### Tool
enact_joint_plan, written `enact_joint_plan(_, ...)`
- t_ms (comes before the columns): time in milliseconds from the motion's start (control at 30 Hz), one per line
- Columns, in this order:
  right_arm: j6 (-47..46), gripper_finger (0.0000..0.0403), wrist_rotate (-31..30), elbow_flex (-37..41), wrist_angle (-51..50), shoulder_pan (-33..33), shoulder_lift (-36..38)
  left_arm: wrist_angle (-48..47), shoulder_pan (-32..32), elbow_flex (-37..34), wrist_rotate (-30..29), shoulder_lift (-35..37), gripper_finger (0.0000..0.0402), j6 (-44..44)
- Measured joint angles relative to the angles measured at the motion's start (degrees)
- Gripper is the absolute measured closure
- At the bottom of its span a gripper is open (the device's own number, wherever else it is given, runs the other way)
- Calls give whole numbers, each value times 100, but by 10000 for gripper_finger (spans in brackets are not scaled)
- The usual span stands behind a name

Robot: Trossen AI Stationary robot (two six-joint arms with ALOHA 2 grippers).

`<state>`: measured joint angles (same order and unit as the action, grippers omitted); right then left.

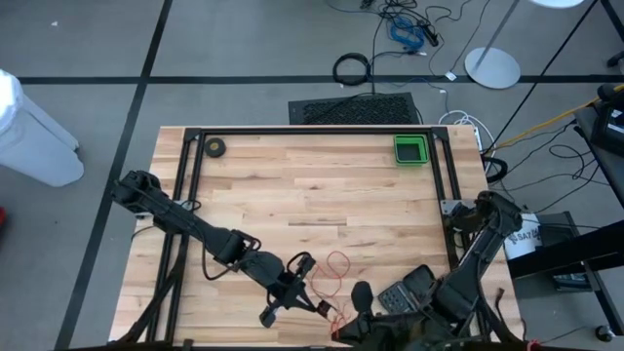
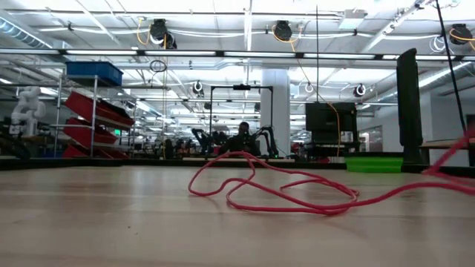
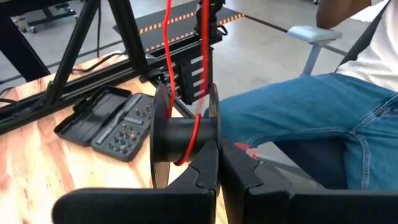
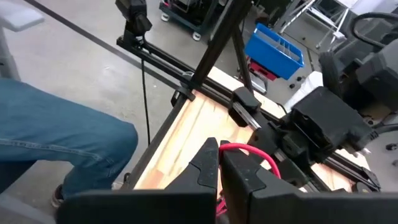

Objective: Coil cords
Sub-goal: Coil the red wire into the spool

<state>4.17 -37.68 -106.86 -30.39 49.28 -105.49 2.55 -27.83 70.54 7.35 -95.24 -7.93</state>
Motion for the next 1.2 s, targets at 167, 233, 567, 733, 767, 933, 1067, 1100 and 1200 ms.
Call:
enact_joint_plan(167,-2,403,-1,-8,-39,-20,0,-2,-41,0,46,0,394,-86)
enact_joint_plan(233,-30,403,3,-8,-94,-3,0,-2,-54,0,57,0,394,-140)
enact_joint_plan(567,-833,403,-4,-8,-1284,232,158,4,-190,0,550,19,394,-143)
enact_joint_plan(733,-924,403,-305,-7,-1490,231,192,-12,-284,118,788,22,394,-137)
enact_joint_plan(767,-843,403,-434,-8,-1484,233,192,11,-305,138,799,29,394,-133)
enact_joint_plan(933,-437,403,-1153,-6,-1451,179,195,-24,-345,173,822,33,394,119)
enact_joint_plan(1067,-262,403,-1752,-5,-1408,156,199,-8,-343,177,921,33,394,150)
enact_joint_plan(1100,-223,403,-1862,-5,-1370,147,199,-9,-343,177,933,33,394,150)
enact_joint_plan(1200,-68,403,-2138,-5,-1206,141,199,-9,-343,178,938,33,394,158)
